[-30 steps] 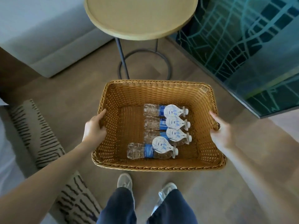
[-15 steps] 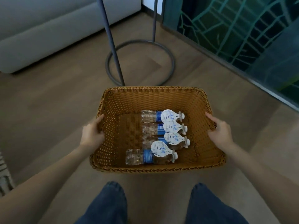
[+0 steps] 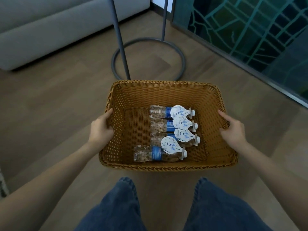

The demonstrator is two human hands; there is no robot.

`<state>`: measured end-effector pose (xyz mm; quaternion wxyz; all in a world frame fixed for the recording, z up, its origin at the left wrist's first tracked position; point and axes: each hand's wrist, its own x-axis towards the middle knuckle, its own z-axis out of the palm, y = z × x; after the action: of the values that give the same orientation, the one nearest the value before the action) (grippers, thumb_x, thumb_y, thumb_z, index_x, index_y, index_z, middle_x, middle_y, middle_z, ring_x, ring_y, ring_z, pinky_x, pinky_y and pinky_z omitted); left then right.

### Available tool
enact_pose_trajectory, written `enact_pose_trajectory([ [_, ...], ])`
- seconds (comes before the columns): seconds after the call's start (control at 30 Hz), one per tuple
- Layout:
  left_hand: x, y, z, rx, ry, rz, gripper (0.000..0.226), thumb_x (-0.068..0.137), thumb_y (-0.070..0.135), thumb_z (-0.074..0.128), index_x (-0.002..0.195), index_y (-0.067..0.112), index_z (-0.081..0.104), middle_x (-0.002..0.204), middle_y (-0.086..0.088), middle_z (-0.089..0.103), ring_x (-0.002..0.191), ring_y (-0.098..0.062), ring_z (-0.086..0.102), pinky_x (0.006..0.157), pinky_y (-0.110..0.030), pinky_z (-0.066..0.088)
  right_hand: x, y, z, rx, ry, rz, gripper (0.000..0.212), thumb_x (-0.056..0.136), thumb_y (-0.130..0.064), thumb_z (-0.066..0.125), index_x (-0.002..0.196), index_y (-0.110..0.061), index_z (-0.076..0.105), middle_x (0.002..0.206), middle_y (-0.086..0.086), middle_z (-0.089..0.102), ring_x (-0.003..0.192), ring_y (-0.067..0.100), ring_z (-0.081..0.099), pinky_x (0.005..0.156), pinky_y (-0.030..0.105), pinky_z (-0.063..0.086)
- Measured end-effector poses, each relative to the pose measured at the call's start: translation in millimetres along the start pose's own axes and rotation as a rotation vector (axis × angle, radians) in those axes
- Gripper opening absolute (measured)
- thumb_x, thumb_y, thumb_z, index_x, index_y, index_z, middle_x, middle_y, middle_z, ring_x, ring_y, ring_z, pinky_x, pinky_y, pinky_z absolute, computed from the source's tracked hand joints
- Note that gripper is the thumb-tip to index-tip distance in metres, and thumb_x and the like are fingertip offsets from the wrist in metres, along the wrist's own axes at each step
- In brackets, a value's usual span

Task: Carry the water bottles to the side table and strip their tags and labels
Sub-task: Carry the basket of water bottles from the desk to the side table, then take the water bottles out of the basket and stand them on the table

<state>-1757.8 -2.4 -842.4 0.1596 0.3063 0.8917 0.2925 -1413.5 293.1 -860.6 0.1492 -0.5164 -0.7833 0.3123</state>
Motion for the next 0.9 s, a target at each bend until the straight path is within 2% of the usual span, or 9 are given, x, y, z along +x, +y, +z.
enact_pose_trajectory([
  [0.07, -1, -4, 5, -0.001, 0.009, 0.003, 0.069, 0.085, -0.011, 0.055, 0.150, 0.011, 0.044, 0.143, -0.016, 0.056, 0.126, -0.033, 0.057, 0.110, -0.042, 0.045, -2, 3, 2, -0.020, 0.004, -0.004, 0.075, 0.082, 0.016, 0.059, 0.145, -0.025, 0.054, 0.141, 0.012, 0.060, 0.051, -0.002, 0.056, 0.053, -0.003, 0.041],
  [0.13, 0, -10, 10, 0.010, 0.003, 0.003, 0.070, 0.086, -0.012, 0.054, 0.151, 0.010, 0.042, 0.145, -0.016, 0.054, 0.132, -0.033, 0.052, 0.113, -0.039, 0.040, -2, 4, 4, -0.052, -0.020, -0.013, 0.074, 0.083, 0.016, 0.056, 0.146, -0.024, 0.054, 0.140, 0.013, 0.061, 0.054, 0.004, 0.059, 0.057, -0.001, 0.044],
  [0.23, 3, -16, 13, 0.021, -0.062, -0.020, 0.072, 0.090, -0.007, 0.054, 0.155, 0.015, 0.034, 0.150, -0.018, 0.046, 0.137, -0.036, 0.045, 0.115, -0.043, 0.037, -1, 0, 6, -0.153, -0.097, -0.002, 0.073, 0.089, 0.005, 0.057, 0.153, -0.027, 0.042, 0.145, 0.017, 0.053, 0.098, 0.029, 0.065, 0.089, 0.025, 0.051],
  [0.3, 4, -15, 9, 0.115, -0.154, -0.026, 0.075, 0.093, 0.009, 0.060, 0.157, 0.026, 0.025, 0.154, -0.021, 0.034, 0.139, -0.040, 0.037, 0.114, -0.049, 0.035, -4, -11, 7, -0.313, -0.119, 0.008, 0.076, 0.092, -0.016, 0.065, 0.157, -0.031, 0.030, 0.155, 0.022, 0.035, 0.133, 0.042, 0.044, 0.108, 0.045, 0.041],
  [0.33, 4, -10, 5, 0.212, -0.168, -0.001, 0.077, 0.093, 0.018, 0.063, 0.157, 0.030, 0.022, 0.156, -0.022, 0.028, 0.141, -0.042, 0.032, 0.115, -0.052, 0.033, -6, -19, 7, -0.374, -0.089, -0.029, 0.076, 0.091, -0.024, 0.067, 0.157, -0.029, 0.030, 0.158, 0.023, 0.029, 0.141, 0.044, 0.034, 0.115, 0.051, 0.035],
  [0.4, 3, 8, -7, 0.361, -0.118, 0.119, 0.077, 0.092, 0.029, 0.066, 0.157, 0.027, 0.025, 0.156, -0.025, 0.025, 0.143, -0.044, 0.027, 0.116, -0.056, 0.030, -15, -44, 5, -0.355, -0.010, -0.155, 0.071, 0.092, -0.028, 0.068, 0.155, -0.018, 0.037, 0.159, 0.019, 0.033, 0.147, 0.038, 0.030, 0.120, 0.052, 0.028],
  [0.5, -6, 53, -33, 0.296, -0.064, 0.261, 0.059, 0.095, 0.027, 0.063, 0.148, 0.014, 0.042, 0.142, -0.018, 0.049, 0.131, -0.037, 0.046, 0.106, -0.049, 0.044, -34, -94, -6, -0.198, 0.000, -0.231, 0.056, 0.096, -0.026, 0.063, 0.148, -0.014, 0.047, 0.150, 0.009, 0.049, 0.142, 0.027, 0.039, 0.117, 0.039, 0.030],
  [0.6, -24, 107, -76, 0.261, -0.042, 0.356, 0.040, 0.095, 0.024, 0.061, 0.132, 0.007, 0.058, 0.121, -0.013, 0.064, 0.113, -0.033, 0.059, 0.094, -0.043, 0.051, -60, -151, -30, -0.156, 0.025, -0.287, 0.041, 0.096, -0.022, 0.064, 0.135, -0.007, 0.060, 0.131, 0.012, 0.064, 0.125, 0.030, 0.055, 0.106, 0.041, 0.046],
  [0.9, -107, 273, -273, 0.219, -0.036, 0.401, 0.023, 0.098, 0.019, 0.058, 0.112, 0.004, 0.069, 0.100, -0.008, 0.068, 0.091, -0.028, 0.062, 0.075, -0.039, 0.055, -142, -332, -201, -0.231, -0.004, -0.338, 0.032, 0.096, -0.023, 0.061, 0.119, -0.002, 0.069, 0.110, 0.013, 0.072, 0.104, 0.031, 0.066, 0.085, 0.042, 0.059],
])
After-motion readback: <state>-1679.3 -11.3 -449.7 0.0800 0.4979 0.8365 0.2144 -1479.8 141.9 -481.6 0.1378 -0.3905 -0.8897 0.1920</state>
